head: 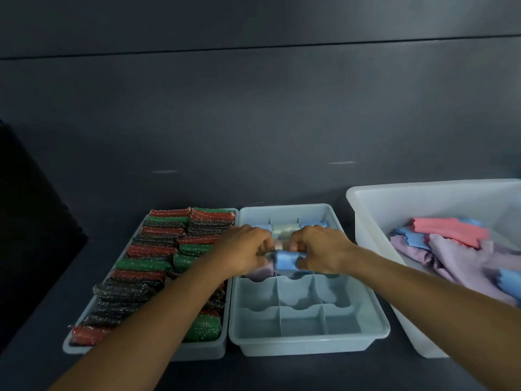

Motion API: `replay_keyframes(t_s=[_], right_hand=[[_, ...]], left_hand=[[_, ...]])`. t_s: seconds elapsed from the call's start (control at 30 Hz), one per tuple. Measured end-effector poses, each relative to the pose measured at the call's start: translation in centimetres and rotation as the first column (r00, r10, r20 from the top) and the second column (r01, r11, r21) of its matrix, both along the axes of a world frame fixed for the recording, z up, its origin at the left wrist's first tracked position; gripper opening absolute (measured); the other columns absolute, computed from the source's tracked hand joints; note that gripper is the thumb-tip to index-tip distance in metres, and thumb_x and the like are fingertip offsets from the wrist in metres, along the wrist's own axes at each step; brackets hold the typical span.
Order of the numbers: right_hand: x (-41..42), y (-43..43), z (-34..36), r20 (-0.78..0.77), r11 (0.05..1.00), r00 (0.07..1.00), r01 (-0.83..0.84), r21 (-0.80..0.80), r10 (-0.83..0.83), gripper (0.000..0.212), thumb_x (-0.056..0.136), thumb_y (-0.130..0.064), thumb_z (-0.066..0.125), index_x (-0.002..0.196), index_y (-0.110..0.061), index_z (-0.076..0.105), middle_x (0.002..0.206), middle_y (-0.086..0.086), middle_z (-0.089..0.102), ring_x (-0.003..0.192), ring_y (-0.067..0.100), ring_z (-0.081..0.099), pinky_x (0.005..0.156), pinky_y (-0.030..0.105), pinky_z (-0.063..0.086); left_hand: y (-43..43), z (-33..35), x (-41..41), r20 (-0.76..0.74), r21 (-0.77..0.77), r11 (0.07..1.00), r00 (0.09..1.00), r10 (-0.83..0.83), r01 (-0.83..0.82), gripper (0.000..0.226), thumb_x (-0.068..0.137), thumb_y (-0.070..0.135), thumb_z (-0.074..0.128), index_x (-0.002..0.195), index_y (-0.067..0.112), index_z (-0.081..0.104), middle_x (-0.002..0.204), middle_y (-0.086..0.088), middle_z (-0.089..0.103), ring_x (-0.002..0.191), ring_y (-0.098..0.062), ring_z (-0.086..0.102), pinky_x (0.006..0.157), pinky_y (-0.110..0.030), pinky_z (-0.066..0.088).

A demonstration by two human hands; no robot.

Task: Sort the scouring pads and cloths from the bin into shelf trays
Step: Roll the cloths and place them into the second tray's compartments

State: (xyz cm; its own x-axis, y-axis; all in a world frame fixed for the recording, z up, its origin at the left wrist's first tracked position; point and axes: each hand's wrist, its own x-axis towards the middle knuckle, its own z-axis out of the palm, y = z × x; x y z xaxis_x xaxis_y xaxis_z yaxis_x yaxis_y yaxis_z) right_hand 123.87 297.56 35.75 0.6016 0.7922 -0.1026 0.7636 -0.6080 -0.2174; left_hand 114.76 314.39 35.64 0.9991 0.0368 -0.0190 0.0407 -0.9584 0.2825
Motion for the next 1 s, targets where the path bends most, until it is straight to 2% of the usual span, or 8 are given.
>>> replay_keyframes(t_s=[0.13,0.27,0.33,0.43,0.53,0.77,0.93,1.0], right_hand=[[-0.4,0.5,-0.4,0.119,0.996,0.992,-0.023,-0.091,0.034,0.020,0.083,-0.029,0.060,0.102,-0.032,0.060,0.109,-0.002,0.064,0.105,0.025,0.059,0.082,0.030,0.042],[-0.7,1.1,-0.8,0.168,0.986,0.983,-0.043,-0.158,0.069,0.023,0.085,-0.026,0.059,0.107,-0.029,0.062,0.112,0.000,0.065,0.103,0.026,0.061,0.084,0.033,0.046],[-0.7,1.4,-1.0,0.161,0.984,0.985,-0.036,-0.175,0.065,0.020,0.085,-0.026,0.059,0.104,-0.029,0.062,0.110,0.000,0.066,0.101,0.025,0.062,0.083,0.034,0.048],[-0.7,1.7,-1.3,0.155,0.981,0.986,-0.026,-0.192,0.056,0.019,0.084,-0.026,0.059,0.103,-0.028,0.062,0.109,-0.001,0.066,0.100,0.024,0.062,0.082,0.035,0.049],[-0.7,1.9,-1.4,0.152,0.979,0.987,-0.013,-0.206,0.045,0.021,0.084,-0.026,0.059,0.105,-0.026,0.063,0.108,0.000,0.066,0.100,0.024,0.062,0.082,0.034,0.049],[-0.4,1.9,-1.3,0.058,0.975,0.998,0.044,-0.216,-0.032,0.024,0.082,-0.027,0.065,0.105,-0.027,0.067,0.105,-0.002,0.067,0.096,0.022,0.063,0.085,0.035,0.050],[-0.6,1.8,-1.3,-0.010,0.970,0.999,0.045,-0.240,-0.049,0.028,0.085,-0.027,0.063,0.112,-0.022,0.063,0.108,0.002,0.064,0.101,0.026,0.062,0.080,0.036,0.047],[-0.7,0.9,-0.1,-0.052,0.991,0.997,0.041,-0.131,-0.048,0.028,0.086,-0.028,0.061,0.113,-0.024,0.063,0.110,0.003,0.065,0.103,0.025,0.061,0.084,0.035,0.048]], left_hand=[[-0.1,0.0,-0.1,-0.047,0.340,0.933,0.993,-0.108,0.118,0.022,0.077,0.034,0.068,0.096,0.024,0.065,0.091,0.007,0.065,0.084,-0.020,0.058,0.076,-0.028,0.032],[-0.9,0.1,0.3,-0.052,0.494,0.853,0.985,-0.163,0.167,0.012,0.078,0.031,0.064,0.085,0.021,0.061,0.083,0.004,0.059,0.083,-0.023,0.057,0.074,-0.028,0.024],[-0.9,0.0,0.3,-0.047,0.515,0.840,0.984,-0.174,0.173,0.009,0.080,0.030,0.061,0.080,0.024,0.056,0.080,0.004,0.055,0.087,-0.024,0.058,0.072,-0.027,0.023],[-1.1,0.2,0.1,-0.066,0.526,0.830,0.982,-0.176,0.184,0.011,0.083,0.028,0.060,0.091,0.021,0.064,0.090,0.000,0.062,0.091,-0.025,0.056,0.071,-0.026,0.021],[-1.0,-0.2,0.1,-0.066,0.478,0.856,0.980,-0.188,0.196,0.010,0.081,0.024,0.061,0.091,0.023,0.064,0.082,0.002,0.056,0.089,-0.025,0.058,0.070,-0.026,0.023],[-0.8,-1.2,0.7,-0.219,0.446,0.867,0.966,-0.135,0.222,0.020,0.091,0.024,0.057,0.107,0.013,0.059,0.108,-0.008,0.065,0.098,-0.031,0.061,0.080,-0.034,0.047],[-1.1,-1.3,1.2,-0.273,0.417,0.880,0.955,-0.120,0.230,0.003,0.090,0.019,0.055,0.093,0.019,0.055,0.108,-0.006,0.065,0.101,-0.029,0.059,0.083,-0.035,0.045],[-1.1,-1.1,1.3,-0.286,0.417,0.883,0.953,-0.097,0.215,0.009,0.088,0.023,0.056,0.095,0.016,0.059,0.106,-0.006,0.066,0.100,-0.028,0.061,0.080,-0.032,0.045]])
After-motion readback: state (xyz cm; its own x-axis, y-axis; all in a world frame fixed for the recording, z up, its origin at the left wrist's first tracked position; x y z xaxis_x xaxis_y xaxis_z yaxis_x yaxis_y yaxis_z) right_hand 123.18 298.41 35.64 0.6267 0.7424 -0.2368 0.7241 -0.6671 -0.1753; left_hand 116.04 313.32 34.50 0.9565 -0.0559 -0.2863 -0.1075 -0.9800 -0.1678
